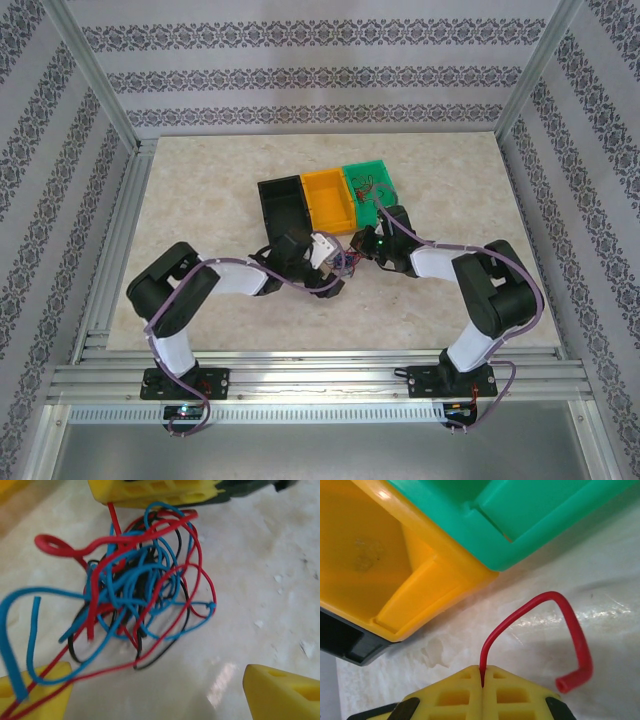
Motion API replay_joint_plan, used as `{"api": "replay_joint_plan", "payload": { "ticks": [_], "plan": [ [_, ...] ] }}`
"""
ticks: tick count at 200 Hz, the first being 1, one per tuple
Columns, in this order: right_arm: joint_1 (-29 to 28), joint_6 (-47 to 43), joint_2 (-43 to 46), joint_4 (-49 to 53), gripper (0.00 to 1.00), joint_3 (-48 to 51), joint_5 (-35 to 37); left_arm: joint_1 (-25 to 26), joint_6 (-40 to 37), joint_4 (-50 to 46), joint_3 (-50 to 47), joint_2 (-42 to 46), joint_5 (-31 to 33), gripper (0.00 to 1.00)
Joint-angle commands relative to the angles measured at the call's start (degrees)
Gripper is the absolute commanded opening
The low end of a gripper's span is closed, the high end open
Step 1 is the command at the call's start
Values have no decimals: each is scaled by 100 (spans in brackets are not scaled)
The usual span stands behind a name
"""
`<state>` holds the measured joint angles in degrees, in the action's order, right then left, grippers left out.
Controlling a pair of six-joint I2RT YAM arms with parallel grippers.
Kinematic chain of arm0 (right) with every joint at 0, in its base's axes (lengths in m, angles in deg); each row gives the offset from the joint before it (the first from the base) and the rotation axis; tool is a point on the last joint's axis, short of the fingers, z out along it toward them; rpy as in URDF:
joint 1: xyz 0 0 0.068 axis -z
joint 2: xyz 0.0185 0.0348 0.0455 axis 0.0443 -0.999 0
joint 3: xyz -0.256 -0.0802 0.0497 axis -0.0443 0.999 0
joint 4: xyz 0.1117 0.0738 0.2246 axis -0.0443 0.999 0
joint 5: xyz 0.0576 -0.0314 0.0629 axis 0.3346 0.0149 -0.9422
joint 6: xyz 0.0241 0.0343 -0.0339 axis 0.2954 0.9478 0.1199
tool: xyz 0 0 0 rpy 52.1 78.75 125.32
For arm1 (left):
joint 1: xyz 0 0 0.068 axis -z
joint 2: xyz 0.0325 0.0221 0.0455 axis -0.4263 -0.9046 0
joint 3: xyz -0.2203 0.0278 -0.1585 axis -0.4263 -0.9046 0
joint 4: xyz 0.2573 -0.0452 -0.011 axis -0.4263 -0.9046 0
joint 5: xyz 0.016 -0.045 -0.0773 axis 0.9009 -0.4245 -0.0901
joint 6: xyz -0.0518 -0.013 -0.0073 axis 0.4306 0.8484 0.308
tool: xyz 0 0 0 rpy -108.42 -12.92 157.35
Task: Untangle the cables
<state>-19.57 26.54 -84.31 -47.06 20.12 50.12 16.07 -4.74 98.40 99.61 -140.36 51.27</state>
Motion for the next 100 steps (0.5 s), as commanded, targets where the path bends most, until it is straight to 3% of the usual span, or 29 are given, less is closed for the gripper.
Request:
{"api": "replay_joint_plan", "payload": {
  "ticks": [1,41,52,87,100],
  "plan": [
    [20,69,190,-147,0,85,-6,80,178,724,164,-327,423,85],
    [30,35,242,-103,0,129,-46,80,651,1643,253,-743,578,60],
    [31,43,256,-104,0,151,-42,80,715,1804,237,-782,555,49],
    [85,60,354,-58,0,225,65,63,819,1904,161,-776,573,1],
    [139,150,460,-28,0,321,292,31,960,2064,-18,-694,797,0]
  ]
}}
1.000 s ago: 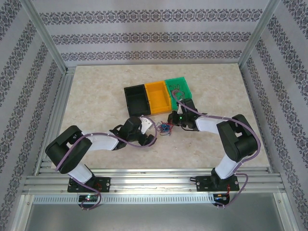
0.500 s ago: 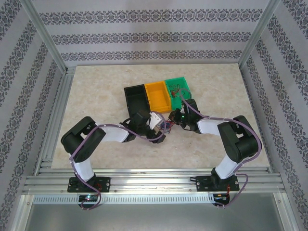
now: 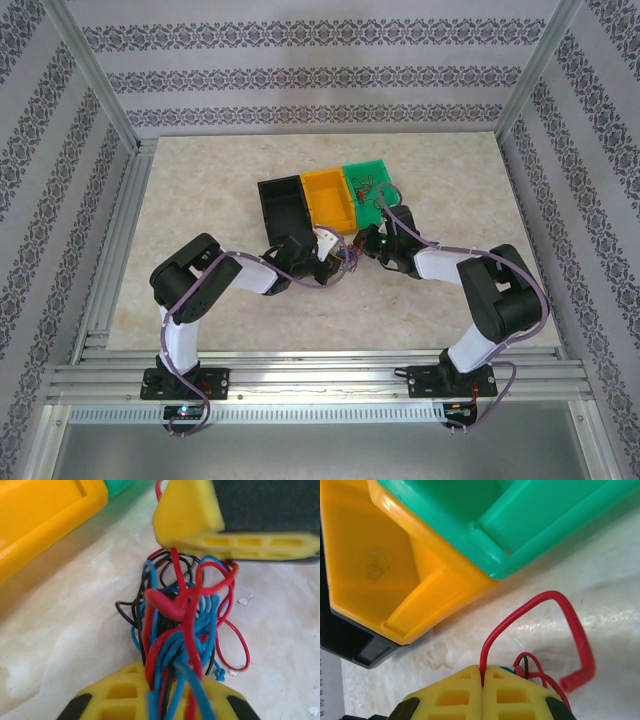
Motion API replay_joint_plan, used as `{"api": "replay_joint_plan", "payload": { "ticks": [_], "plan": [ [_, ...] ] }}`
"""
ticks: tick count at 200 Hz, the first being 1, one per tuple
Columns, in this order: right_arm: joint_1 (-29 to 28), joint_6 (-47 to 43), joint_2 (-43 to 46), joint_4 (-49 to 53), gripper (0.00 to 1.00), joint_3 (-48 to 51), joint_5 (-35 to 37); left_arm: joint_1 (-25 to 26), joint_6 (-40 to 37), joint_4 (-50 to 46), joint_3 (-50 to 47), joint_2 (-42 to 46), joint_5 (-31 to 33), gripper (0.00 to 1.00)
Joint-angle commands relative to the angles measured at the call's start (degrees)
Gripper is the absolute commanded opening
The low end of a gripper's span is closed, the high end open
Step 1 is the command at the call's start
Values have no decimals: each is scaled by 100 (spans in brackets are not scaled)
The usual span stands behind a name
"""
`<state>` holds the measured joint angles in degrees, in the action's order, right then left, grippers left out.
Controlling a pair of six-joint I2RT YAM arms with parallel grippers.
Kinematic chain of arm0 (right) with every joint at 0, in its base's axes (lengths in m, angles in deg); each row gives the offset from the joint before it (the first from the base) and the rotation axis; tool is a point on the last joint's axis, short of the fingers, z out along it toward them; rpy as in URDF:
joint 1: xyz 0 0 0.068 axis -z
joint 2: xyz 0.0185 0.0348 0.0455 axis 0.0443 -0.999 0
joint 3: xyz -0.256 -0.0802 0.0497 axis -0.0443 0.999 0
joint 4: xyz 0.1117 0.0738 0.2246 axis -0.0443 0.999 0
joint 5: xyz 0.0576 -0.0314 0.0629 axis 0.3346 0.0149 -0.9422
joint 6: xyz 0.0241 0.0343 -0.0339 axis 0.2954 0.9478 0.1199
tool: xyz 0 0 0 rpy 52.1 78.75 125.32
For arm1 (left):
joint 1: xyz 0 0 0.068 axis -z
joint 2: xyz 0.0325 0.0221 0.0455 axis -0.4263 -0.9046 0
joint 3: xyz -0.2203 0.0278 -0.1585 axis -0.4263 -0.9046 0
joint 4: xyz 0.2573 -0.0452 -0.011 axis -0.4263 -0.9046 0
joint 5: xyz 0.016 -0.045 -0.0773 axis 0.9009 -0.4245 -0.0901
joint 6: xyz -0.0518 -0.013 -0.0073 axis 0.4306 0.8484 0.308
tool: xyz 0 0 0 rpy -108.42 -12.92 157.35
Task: Untangle the cables
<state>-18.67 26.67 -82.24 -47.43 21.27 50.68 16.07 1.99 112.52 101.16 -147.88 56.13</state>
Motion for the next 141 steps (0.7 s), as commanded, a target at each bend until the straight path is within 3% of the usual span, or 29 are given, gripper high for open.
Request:
{"api": "replay_joint_plan", "payload": {
  "ticks": [1,25,49,70,141],
  "plan": [
    [57,148,267,9,0,219,257,25,299,667,-180,67,334,0],
    [284,443,695,98,0,628,1013,-93,594,817,-608,305,962,0],
    [629,861,1379,658,0,1063,2044,-122,856,440,-935,696,2042,0],
    [905,1194,1986,878,0,1493,2693,-131,1005,137,-1173,997,2596,0],
    [1880,984,3416,1682,0,1857,3091,-172,1448,-298,-1444,1542,3816,0]
  ]
}}
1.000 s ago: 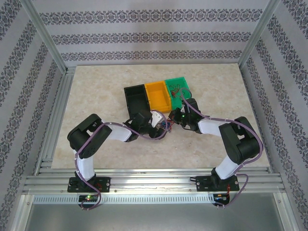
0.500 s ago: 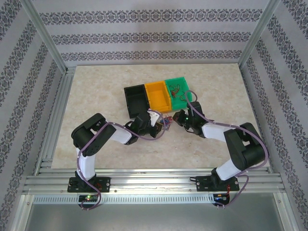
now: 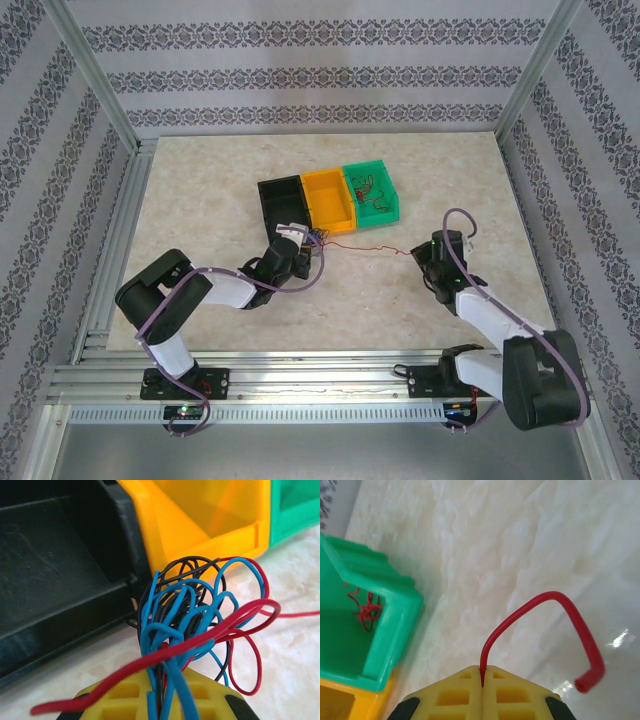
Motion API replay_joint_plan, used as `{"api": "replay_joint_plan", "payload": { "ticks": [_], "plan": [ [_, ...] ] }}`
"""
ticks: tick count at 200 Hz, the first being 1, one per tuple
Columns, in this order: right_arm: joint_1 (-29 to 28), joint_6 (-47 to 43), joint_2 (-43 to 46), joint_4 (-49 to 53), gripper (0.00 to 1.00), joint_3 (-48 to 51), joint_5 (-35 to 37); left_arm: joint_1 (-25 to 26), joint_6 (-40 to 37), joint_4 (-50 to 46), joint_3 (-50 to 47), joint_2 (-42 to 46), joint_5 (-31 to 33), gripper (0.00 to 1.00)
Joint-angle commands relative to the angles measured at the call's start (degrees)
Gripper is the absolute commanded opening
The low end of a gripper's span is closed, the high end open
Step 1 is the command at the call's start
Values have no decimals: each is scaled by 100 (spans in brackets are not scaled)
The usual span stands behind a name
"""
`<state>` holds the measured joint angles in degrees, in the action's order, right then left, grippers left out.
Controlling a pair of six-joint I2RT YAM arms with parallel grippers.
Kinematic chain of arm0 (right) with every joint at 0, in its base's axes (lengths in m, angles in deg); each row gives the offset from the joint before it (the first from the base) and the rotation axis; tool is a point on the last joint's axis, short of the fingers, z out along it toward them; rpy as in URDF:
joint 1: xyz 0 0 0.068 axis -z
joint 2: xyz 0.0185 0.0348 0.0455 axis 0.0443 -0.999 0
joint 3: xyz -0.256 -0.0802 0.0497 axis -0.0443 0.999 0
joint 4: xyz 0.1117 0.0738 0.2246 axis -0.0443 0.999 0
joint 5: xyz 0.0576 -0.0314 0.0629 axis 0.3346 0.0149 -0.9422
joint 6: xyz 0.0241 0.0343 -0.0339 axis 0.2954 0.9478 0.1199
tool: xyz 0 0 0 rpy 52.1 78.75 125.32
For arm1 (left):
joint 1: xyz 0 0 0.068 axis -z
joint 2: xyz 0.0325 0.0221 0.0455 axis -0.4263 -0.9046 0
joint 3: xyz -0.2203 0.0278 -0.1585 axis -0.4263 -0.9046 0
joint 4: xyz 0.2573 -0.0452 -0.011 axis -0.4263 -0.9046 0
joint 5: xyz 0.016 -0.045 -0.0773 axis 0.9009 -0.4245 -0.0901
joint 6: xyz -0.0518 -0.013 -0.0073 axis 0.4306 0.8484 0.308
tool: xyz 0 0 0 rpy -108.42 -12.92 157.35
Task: Untangle the cables
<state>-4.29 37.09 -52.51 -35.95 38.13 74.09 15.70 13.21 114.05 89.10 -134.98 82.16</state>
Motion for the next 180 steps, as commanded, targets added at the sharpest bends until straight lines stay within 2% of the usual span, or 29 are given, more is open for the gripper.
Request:
{"api": "replay_joint_plan", "payload": {
  "ticks": [1,20,33,52,75,90,104,119,156,180],
  "plan": [
    [466,-62,467,551,0,177,750,-136,330,-444,-250,262,1214,0],
    [882,-217,842,885,0,183,752,-194,281,-64,-518,461,919,0],
    [1157,-319,1021,1132,0,162,742,-262,206,361,-754,588,330,0],
    [1460,-541,1141,1391,0,77,729,-436,28,688,-956,706,-929,0],
    [1571,-1164,1059,1510,0,-171,543,-511,-564,435,-875,845,-2386,0],
    [1520,-1659,846,1503,0,-383,100,-516,-1018,-301,-513,841,-3350,0],
    [1275,-2040,644,1307,0,-478,-334,-515,-1240,-878,-156,725,-3920,0],
    [747,-2446,449,1111,0,-540,-632,-515,-1292,-973,-17,588,-4218,0],
    [-643,-2952,-157,941,0,-691,-626,-516,-1258,-1146,316,160,-4155,0],
    [-1112,-3011,-612,678,0,-821,-754,-513,-1234,-995,367,-5,-4133,0]
  ]
}}
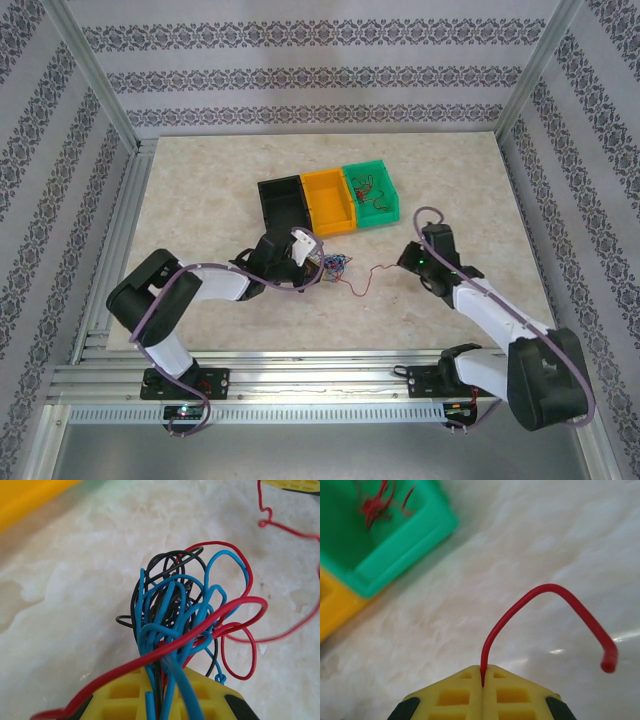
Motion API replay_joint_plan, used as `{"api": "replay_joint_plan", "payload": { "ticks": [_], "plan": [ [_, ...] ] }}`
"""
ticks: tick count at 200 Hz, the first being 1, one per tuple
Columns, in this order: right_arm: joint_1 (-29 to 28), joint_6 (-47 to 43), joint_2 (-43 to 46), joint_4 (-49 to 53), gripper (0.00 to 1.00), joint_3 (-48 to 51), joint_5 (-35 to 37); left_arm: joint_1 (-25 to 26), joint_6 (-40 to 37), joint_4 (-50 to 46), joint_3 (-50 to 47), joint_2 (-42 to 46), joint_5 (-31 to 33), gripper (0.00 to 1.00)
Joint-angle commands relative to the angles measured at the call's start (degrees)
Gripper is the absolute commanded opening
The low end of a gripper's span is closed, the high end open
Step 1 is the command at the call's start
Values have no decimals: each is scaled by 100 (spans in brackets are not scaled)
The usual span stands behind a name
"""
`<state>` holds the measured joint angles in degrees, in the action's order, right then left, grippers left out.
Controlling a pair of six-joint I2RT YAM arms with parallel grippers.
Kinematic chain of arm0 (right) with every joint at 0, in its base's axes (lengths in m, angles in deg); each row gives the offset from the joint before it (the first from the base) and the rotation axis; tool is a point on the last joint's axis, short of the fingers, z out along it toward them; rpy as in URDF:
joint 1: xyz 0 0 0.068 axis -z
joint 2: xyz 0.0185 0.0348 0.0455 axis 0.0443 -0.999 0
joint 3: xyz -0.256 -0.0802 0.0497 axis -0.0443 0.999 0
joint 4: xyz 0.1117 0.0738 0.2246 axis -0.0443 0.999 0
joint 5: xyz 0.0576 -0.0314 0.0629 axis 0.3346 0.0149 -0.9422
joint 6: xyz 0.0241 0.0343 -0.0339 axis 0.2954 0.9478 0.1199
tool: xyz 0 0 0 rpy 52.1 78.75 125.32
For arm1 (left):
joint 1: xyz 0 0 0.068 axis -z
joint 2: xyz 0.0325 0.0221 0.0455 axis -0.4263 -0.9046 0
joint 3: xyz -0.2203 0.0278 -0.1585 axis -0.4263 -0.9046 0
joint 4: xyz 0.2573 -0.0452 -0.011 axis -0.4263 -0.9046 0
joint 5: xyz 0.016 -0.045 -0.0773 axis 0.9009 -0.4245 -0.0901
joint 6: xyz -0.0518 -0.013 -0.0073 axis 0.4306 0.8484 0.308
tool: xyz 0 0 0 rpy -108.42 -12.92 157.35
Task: Untangle the cables
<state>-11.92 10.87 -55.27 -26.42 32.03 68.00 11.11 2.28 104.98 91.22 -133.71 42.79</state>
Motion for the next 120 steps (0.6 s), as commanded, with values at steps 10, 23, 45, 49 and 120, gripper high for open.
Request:
{"api": "replay_joint_plan", "payload": {
  "ticks": [10,23,45,49,120],
  "plan": [
    [-480,-473,-552,-409,0,-291,-428,-57,-134,-32,173,-189,-199,0],
    [-630,-607,-882,-377,0,-495,-772,-57,-125,-93,256,-285,-146,0],
    [-903,-805,-1250,-225,16,-716,-1020,-57,-62,-104,307,-423,103,0],
    [-961,-814,-1291,-234,24,-732,-1021,-57,-47,-69,294,-429,144,0],
    [-1338,-1011,-1022,-48,57,-626,-1531,-57,99,190,136,-474,644,0]
  ]
}}
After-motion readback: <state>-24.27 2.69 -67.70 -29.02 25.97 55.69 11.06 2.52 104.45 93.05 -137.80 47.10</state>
